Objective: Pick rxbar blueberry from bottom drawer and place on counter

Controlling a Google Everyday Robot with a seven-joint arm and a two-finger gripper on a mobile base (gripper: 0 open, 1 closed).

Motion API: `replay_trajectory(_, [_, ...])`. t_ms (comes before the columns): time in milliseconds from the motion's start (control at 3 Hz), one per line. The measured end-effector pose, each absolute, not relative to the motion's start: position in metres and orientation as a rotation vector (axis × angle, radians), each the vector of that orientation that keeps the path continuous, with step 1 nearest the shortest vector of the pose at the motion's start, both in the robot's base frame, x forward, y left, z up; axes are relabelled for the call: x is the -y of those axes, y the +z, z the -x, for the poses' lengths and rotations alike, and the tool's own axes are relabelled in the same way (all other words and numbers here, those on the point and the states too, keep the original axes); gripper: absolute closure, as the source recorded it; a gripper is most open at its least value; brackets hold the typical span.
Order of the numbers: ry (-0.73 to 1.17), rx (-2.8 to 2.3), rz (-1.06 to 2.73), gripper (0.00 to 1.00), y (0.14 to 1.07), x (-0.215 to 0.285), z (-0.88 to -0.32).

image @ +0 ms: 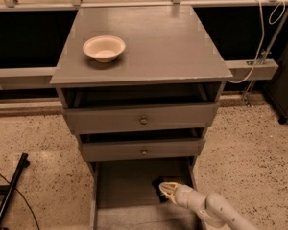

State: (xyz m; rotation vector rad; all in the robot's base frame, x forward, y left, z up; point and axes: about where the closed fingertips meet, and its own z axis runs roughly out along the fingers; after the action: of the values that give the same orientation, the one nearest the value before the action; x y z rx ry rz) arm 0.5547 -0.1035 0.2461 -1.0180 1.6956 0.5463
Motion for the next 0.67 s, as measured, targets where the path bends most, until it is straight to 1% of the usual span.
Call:
replay_trajectory(333, [0.535, -1.627, 1.097, 1.0, 0.296, 0.096, -0.546])
replay_trajectory(667, [0.504, -1.783, 1.11, 0.74, 0.271, 0.095, -0.561])
